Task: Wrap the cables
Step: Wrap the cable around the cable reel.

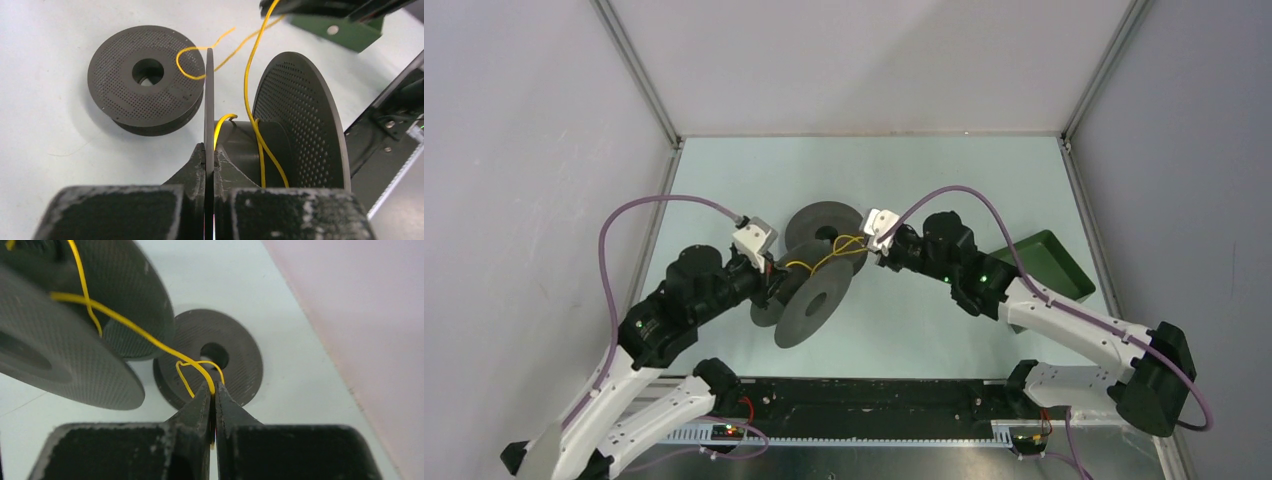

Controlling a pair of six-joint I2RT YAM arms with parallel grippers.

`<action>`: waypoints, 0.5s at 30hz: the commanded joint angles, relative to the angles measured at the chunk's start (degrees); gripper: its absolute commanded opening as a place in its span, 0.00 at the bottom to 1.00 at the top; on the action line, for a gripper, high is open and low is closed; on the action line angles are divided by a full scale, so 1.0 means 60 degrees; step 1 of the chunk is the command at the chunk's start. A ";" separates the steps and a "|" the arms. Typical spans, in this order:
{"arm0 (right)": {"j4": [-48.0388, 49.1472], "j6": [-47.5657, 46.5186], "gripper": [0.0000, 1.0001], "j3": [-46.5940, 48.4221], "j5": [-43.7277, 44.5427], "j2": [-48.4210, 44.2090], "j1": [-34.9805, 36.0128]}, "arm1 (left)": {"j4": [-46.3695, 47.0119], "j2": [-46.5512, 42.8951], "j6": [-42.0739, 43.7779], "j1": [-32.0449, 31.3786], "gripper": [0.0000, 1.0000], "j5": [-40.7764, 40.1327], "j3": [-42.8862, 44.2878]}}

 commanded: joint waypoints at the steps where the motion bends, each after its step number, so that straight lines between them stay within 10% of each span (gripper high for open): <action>1: 0.0665 0.1147 0.06 -0.0677 -0.1552 -0.0390 -0.0539 | 0.0642 -0.0222 -0.1034 0.0506 0.00 0.1239 0.0851; 15: 0.3419 0.3245 0.17 -0.2612 -0.4075 -0.0401 -0.1590 | 0.2253 -0.0566 -0.3537 0.1518 0.00 0.1852 0.1032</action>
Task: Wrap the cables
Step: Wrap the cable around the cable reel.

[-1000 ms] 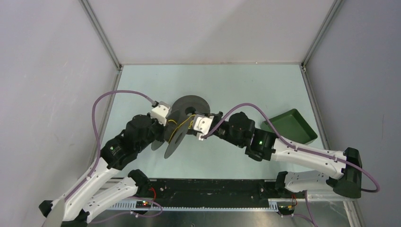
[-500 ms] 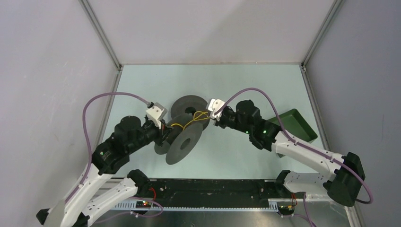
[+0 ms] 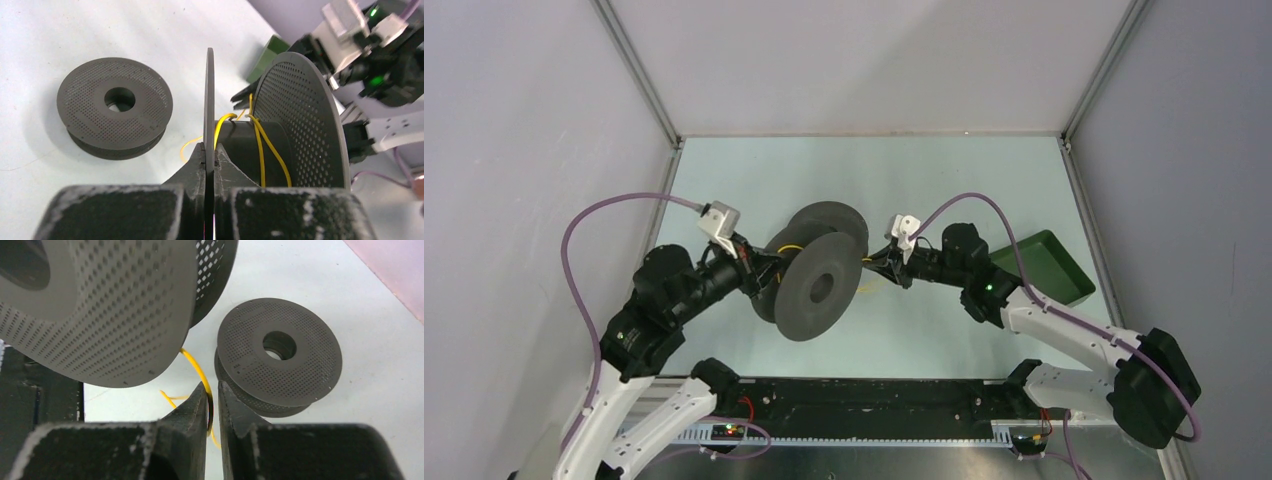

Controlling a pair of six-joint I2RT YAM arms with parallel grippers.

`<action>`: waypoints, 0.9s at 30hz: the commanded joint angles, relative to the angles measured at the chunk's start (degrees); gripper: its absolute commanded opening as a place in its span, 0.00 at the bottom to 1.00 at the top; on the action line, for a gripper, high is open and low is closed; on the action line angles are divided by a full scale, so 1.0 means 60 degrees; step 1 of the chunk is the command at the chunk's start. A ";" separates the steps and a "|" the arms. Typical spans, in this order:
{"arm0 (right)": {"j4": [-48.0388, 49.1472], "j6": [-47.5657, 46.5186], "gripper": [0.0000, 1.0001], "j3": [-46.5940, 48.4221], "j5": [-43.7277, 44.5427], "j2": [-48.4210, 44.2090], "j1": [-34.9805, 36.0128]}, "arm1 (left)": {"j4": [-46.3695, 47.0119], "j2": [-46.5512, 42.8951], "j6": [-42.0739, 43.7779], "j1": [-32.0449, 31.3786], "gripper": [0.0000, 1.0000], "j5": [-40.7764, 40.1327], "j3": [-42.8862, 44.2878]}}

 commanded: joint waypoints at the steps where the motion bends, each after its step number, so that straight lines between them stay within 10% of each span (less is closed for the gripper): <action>1: 0.1929 0.1029 0.18 -0.0389 -0.0801 -0.0035 -0.0109 | 0.1903 -0.0307 -0.1569 0.0381 0.00 0.0369 0.0361; 27: 0.5750 0.1292 0.52 -0.1892 0.0553 0.0849 0.1235 | 0.4382 -0.0784 -0.4053 0.0735 0.00 -0.0570 -0.0329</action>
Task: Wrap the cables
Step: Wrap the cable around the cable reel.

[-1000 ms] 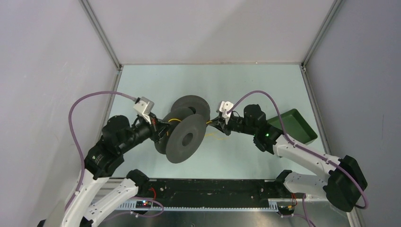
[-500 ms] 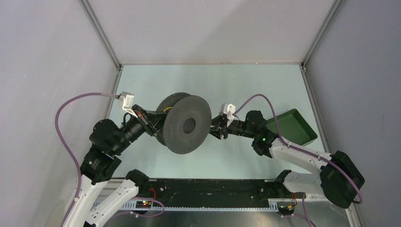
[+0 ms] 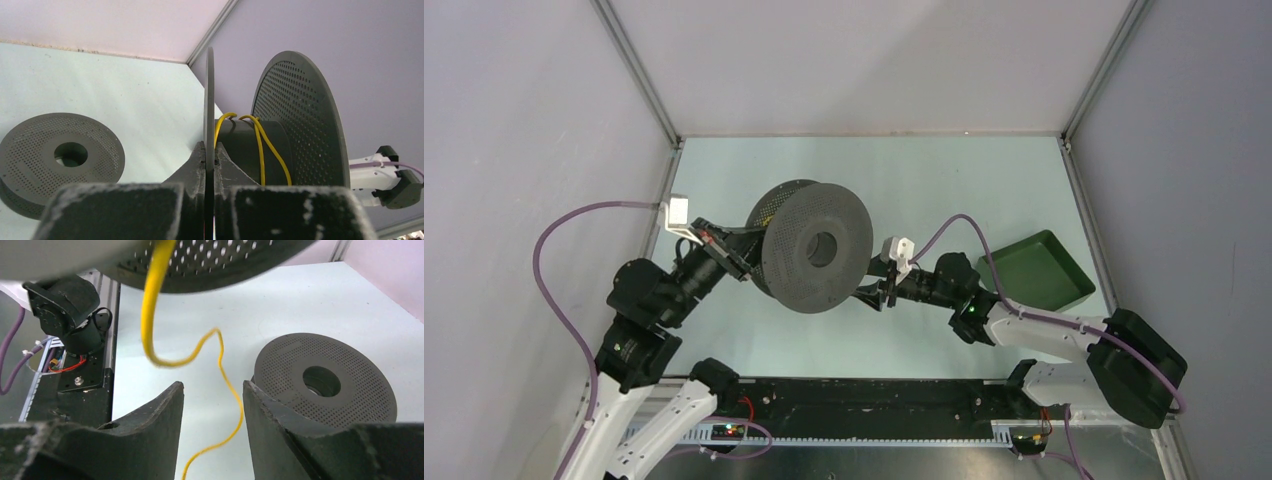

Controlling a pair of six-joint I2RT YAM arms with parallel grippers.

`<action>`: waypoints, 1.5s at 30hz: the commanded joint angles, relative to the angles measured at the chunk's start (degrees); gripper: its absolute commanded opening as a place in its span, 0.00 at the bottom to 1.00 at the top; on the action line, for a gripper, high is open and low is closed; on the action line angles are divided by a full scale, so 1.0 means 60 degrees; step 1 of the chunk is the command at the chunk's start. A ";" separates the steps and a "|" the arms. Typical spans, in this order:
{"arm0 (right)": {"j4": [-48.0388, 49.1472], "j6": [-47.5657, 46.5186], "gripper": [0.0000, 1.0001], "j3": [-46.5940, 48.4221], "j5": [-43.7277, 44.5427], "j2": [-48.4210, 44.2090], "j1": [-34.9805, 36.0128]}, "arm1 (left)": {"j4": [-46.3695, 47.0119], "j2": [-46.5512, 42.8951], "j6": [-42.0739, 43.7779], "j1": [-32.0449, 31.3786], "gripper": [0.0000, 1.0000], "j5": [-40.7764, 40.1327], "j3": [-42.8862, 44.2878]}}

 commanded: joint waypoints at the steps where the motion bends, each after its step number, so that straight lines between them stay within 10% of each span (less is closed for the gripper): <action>1: 0.0806 -0.0245 0.52 -0.0124 0.0298 -0.0114 0.0019 | 0.1432 -0.0121 -0.0639 0.0133 0.00 -0.0228 0.0076; 18: 0.0234 0.1235 0.52 -0.0407 -0.2012 -0.1600 -0.1590 | 0.1805 -0.0042 -0.0889 0.0277 0.00 0.0081 -0.0031; 31: -0.0020 -0.4637 0.53 -0.0446 0.6975 -0.1444 0.2951 | 0.1804 -0.0312 -0.2682 0.0291 0.00 -0.1656 -0.0469; 45: 0.4948 -1.0014 0.59 0.0164 0.9519 0.2500 0.3636 | 0.1806 -0.0459 -0.4056 0.0299 0.00 -0.1649 -0.0523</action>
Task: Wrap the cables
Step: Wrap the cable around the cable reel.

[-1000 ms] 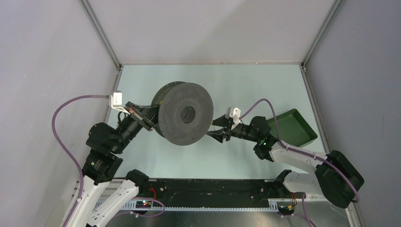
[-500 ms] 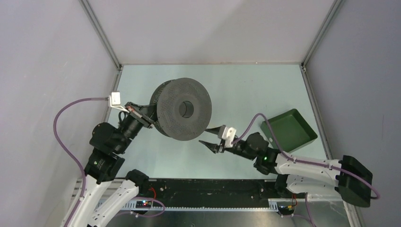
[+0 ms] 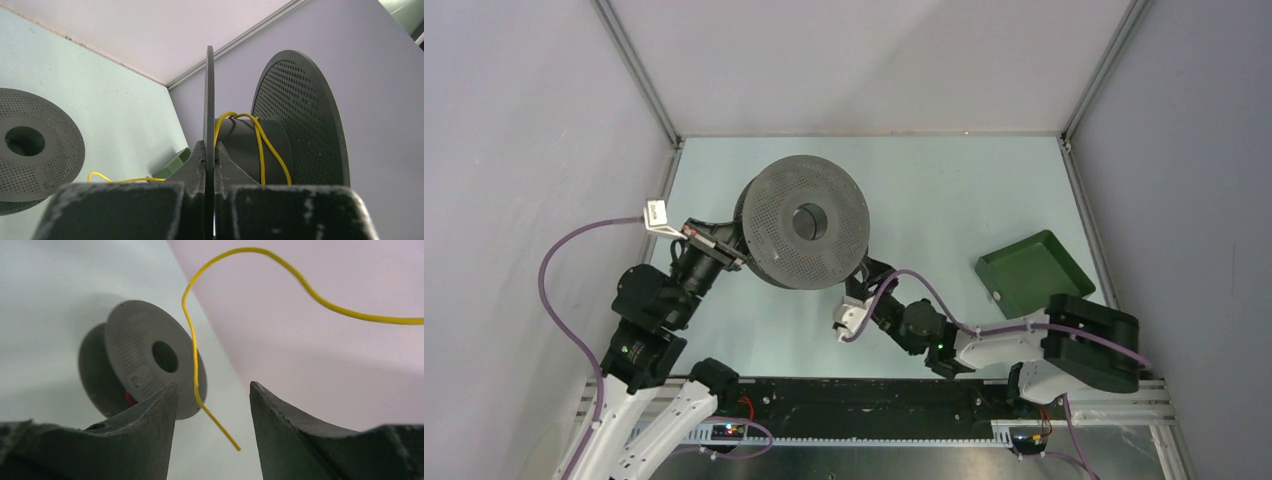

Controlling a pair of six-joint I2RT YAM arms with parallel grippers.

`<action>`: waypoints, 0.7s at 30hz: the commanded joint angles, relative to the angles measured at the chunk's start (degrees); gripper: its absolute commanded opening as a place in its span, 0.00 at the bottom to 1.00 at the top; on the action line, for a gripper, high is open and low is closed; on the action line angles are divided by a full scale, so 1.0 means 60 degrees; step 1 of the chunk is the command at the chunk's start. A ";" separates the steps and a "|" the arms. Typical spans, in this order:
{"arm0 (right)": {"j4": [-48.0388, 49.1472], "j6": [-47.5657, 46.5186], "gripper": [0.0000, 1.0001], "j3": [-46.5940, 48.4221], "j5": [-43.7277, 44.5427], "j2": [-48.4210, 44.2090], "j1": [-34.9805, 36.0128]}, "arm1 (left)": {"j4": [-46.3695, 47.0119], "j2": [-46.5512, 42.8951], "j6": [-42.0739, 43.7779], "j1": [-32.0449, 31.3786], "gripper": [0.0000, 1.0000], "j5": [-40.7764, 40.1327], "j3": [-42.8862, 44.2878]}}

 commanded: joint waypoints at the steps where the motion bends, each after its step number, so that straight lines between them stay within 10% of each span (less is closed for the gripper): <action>1: 0.2287 -0.2094 0.59 0.0682 0.1088 0.1088 -0.0021 | 0.0972 -0.0175 -0.0848 0.0062 0.00 -0.0080 0.0154; 6: 0.2695 -0.2215 0.55 0.1173 0.1236 0.1855 -0.0258 | 0.0959 -0.0306 -0.0874 0.0060 0.00 -0.0130 0.0230; 13: 0.1144 -0.0790 0.01 0.1073 0.1348 0.1574 -0.0310 | 0.0952 -0.0448 -0.0984 0.0061 0.00 -0.0238 0.0207; 21: -0.0589 0.0564 0.00 0.0280 -0.0230 0.0026 -0.0356 | 0.0938 -0.0459 -0.0821 0.0066 0.00 -0.0331 0.0189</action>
